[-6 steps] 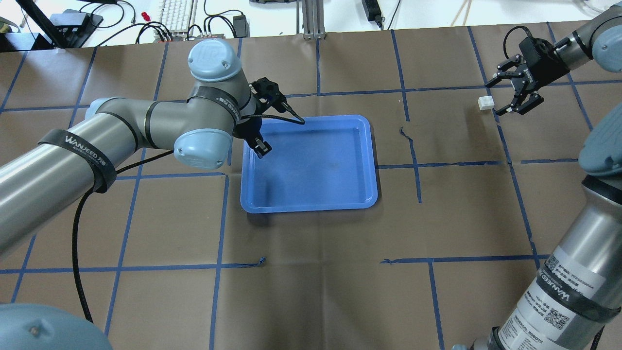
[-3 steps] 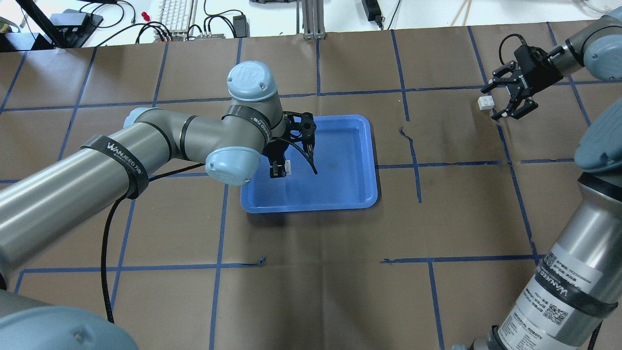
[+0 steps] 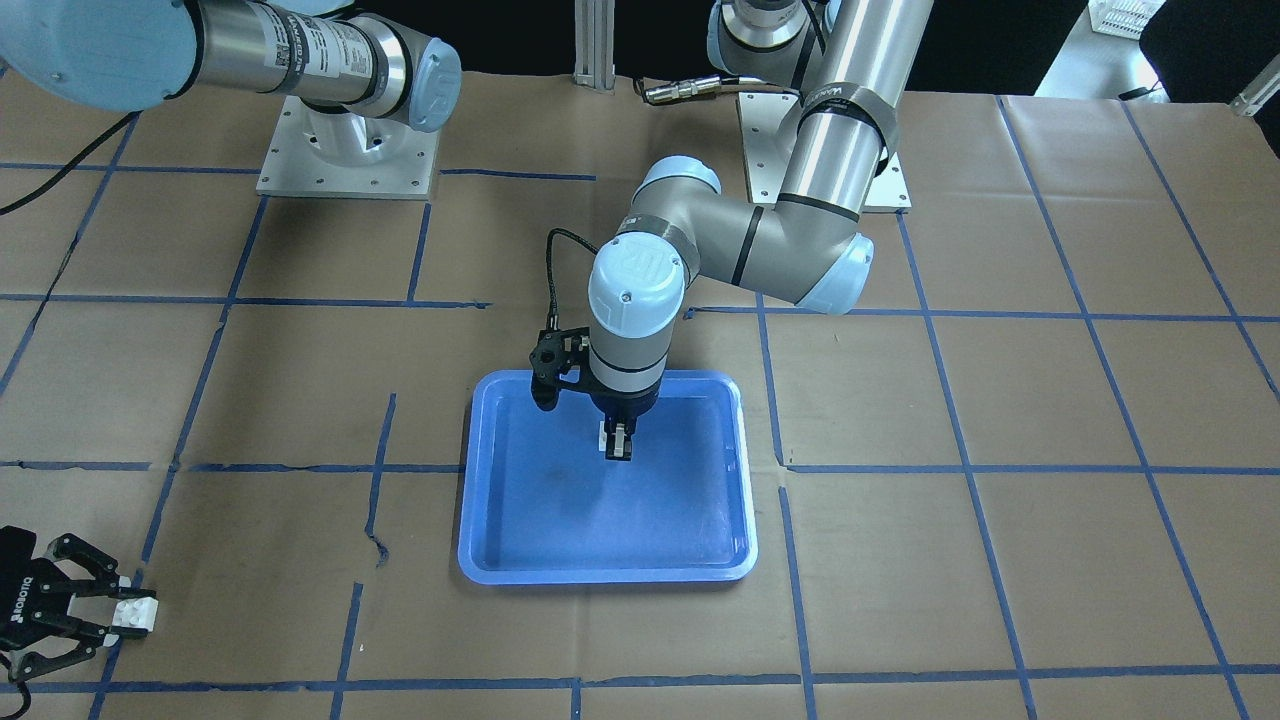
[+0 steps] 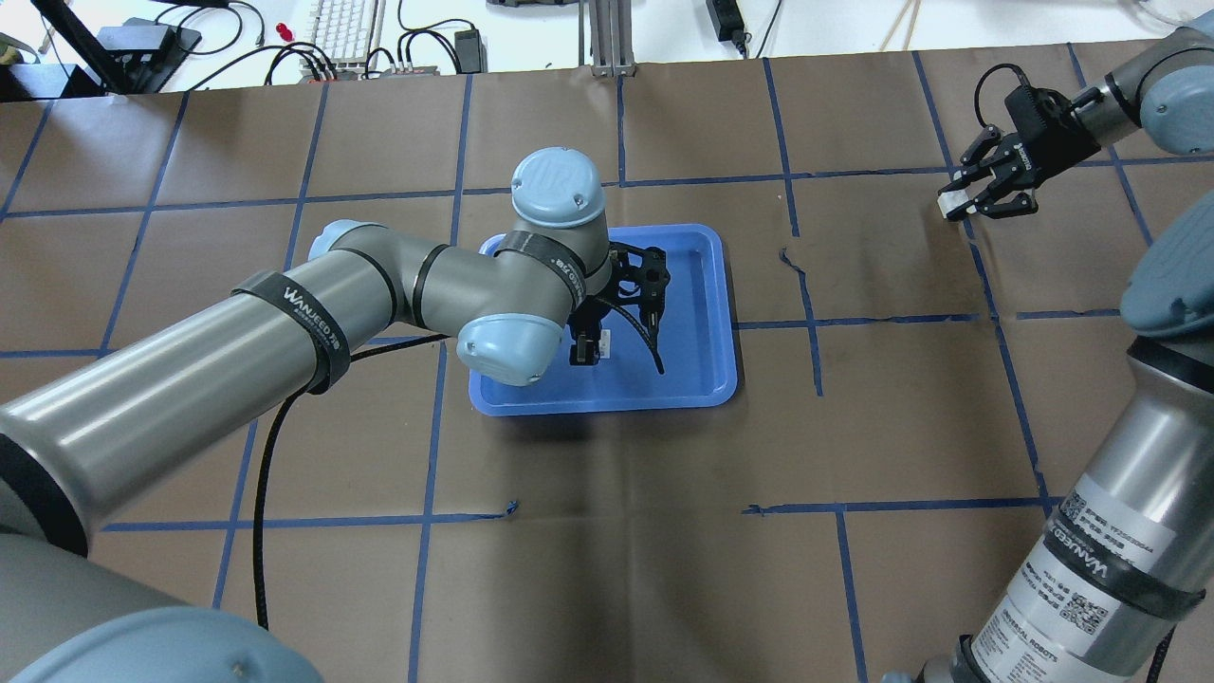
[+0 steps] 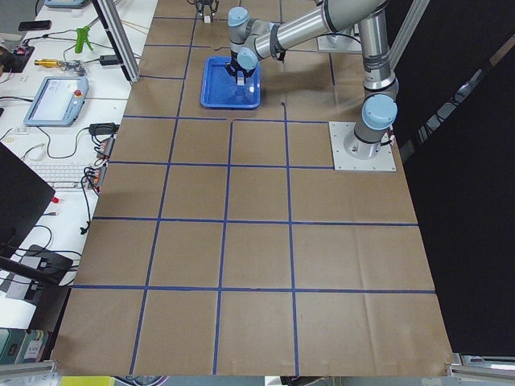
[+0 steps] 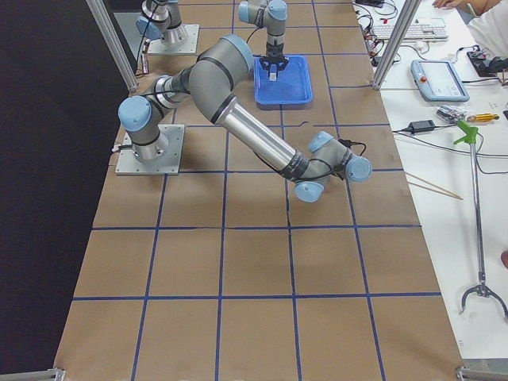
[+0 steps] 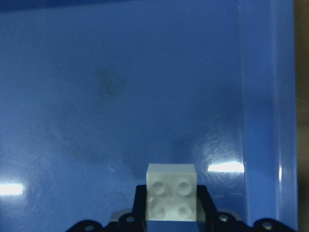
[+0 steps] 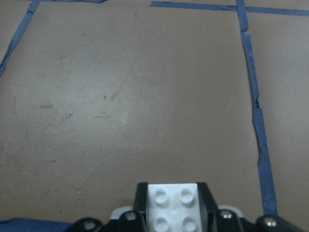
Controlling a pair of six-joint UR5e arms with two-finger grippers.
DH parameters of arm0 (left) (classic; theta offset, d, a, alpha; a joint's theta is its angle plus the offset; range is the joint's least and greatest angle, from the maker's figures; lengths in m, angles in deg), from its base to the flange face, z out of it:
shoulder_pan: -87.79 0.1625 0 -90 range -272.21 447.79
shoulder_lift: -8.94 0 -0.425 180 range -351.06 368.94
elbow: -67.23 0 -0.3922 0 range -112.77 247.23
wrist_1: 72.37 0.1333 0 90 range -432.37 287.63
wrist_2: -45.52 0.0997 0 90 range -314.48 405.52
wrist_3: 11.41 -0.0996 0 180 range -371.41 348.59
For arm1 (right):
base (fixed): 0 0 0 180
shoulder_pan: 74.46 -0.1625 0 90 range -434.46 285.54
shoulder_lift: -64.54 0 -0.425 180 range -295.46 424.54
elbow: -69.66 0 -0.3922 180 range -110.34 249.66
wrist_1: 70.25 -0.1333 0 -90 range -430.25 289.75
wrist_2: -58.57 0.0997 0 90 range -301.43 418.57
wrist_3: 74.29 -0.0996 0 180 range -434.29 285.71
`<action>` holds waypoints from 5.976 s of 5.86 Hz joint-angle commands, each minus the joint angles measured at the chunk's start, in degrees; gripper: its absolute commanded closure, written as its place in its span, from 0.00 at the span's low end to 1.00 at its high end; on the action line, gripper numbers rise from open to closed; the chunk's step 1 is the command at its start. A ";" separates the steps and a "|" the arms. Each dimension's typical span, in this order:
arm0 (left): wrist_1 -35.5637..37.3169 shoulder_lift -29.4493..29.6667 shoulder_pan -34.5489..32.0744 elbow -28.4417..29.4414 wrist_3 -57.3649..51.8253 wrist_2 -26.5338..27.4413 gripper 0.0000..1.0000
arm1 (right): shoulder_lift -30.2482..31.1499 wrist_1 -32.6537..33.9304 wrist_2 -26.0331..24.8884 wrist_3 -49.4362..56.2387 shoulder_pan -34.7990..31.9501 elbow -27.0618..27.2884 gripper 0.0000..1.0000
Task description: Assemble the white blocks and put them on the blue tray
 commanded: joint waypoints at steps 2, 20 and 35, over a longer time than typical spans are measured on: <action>1.93 1.65 -0.10 0.07 3.64 -0.01 0.91 | 1.09 1.11 0.00 -0.87 0.00 -0.48 0.69; -43.33 -34.29 22.98 11.32 66.31 1.56 0.01 | 18.33 65.72 9.49 -54.05 -34.88 50.23 0.68; -39.88 -29.20 20.64 12.73 67.27 1.13 0.01 | 18.24 65.72 9.49 -54.66 -35.60 50.23 0.21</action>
